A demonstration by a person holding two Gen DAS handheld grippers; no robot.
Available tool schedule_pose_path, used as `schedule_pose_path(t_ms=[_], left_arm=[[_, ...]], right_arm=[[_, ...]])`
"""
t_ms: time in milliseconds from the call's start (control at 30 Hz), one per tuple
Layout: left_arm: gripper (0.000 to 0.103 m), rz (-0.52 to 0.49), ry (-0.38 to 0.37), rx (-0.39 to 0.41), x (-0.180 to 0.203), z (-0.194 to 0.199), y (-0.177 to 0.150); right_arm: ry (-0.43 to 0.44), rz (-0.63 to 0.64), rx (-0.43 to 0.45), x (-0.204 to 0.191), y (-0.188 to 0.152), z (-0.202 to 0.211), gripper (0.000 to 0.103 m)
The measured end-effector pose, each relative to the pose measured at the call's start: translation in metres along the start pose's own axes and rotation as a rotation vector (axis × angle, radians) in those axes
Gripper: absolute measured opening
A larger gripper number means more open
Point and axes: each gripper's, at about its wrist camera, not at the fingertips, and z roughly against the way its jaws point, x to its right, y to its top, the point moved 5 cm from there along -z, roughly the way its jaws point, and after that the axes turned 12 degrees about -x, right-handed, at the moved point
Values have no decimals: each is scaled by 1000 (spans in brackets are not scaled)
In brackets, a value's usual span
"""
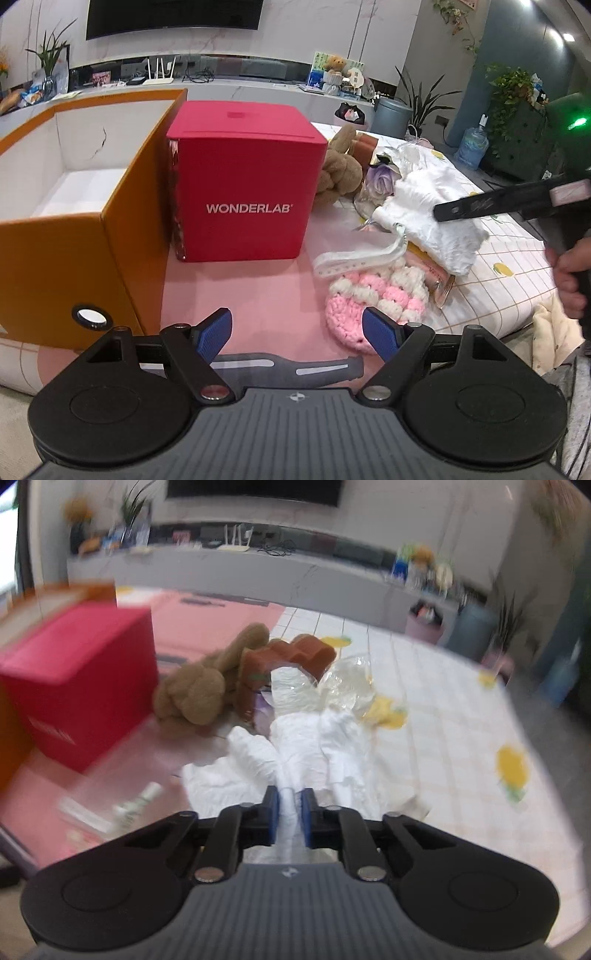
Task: Organize soft objects
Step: 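Move the right tool to the white cloth while the left tool approaches the pink crocheted hat, then close the right gripper on the white cloth and lift it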
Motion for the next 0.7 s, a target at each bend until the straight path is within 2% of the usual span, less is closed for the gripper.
schedule_pose_path(t_ms=[67,133,167,233,267,300,367,400,433,467,500,600,700], left_arm=[[94,5,-2,-3,-1,0,0],[94,19,-1,-11,-2,-3,-1],[94,24,-3,-20,-3,-4,-2],[94,32,-3,-37,-3,-10,-3],[94,35,0,-47,-3,-12,-3],[94,35,2,-56,-3,-15,-4],[94,25,5,-64,-1,-19,-5],[94,17,5,-66,1,-20,-5],[94,11,5,-66,3,-21,-6],[94,2,5,-68,4,-21,-7],[94,-5,7,-70,5,-21,-7],[94,-17,18,-71,5,-21,-9],[94,-15,22,-78,4,-23,-10]], right_arm=[[42,-93,-9,12,-4,10,10],[90,-243,-41,33,-11,18,10],[165,-362,-72,47,-18,21,10],[330,-578,-114,72,-36,23,25],[376,-663,-126,84,-45,22,27],[350,-694,-133,91,-52,19,30],[153,-653,-189,101,-55,8,38],[54,-628,-219,104,-56,1,49],[3,-615,-247,107,-56,-6,71],[-12,-610,-272,108,-56,-11,82],[-5,-598,-285,109,-55,-14,99],[26,-524,-241,103,-44,-7,100],[69,-495,-254,102,-44,-5,100]])
